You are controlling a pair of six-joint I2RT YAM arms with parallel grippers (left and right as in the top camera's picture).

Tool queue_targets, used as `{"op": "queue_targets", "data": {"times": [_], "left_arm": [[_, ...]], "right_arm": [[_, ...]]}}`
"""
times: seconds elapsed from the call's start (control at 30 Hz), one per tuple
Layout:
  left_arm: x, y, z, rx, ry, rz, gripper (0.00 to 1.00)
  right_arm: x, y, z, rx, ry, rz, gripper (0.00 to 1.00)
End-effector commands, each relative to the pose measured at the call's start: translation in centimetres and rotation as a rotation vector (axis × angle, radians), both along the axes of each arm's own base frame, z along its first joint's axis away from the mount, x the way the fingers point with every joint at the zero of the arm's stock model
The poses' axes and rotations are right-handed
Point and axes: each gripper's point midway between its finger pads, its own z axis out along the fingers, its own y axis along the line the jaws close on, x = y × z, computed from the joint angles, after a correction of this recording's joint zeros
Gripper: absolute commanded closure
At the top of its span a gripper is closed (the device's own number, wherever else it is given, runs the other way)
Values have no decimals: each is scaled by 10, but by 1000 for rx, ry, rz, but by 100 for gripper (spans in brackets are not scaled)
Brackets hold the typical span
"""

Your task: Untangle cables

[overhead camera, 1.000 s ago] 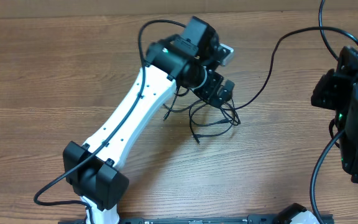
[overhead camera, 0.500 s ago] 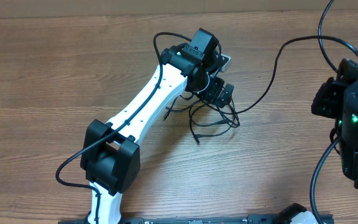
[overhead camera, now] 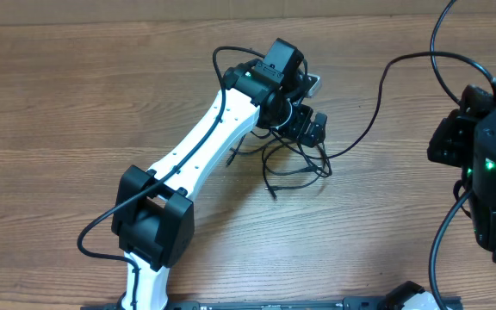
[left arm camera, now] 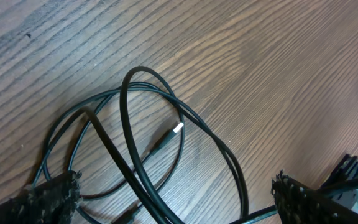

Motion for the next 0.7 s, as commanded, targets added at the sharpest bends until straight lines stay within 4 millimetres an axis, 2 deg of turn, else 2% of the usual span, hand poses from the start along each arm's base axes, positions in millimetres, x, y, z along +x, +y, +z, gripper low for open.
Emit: {"op": "queue_targets", "data": {"times": [0.0, 0.13, 0.3, 0.37, 0.47, 0.53, 0.57, 0.67], "left_arm": [[-3, -2, -5, -7, 47, 28, 0], [-6, -2, -22, 18, 96, 45, 1], [-10, -8, -44, 42, 142, 40, 9], [-10, -10, -47, 38, 141, 36, 27], [-6, -13, -46, 27, 139, 58, 71], [-5, -13, -46, 24, 137, 61, 93], [-5, -13, -46, 24, 137, 61, 96], [-5, -14, -44, 21, 135, 61, 96]], "right_arm": [[-5, -2, 4, 28, -19, -4, 96], [-6, -3, 2, 22, -10, -4, 96], [-6, -3, 2, 21, -8, -4, 96], [-6, -3, 2, 21, -8, -4, 96], [-6, -3, 2, 21, -8, -4, 96], [-6, -3, 2, 21, -8, -4, 96], [-6, -3, 2, 21, -8, -4, 96], [-6, -3, 2, 21, -8, -4, 96]]}}
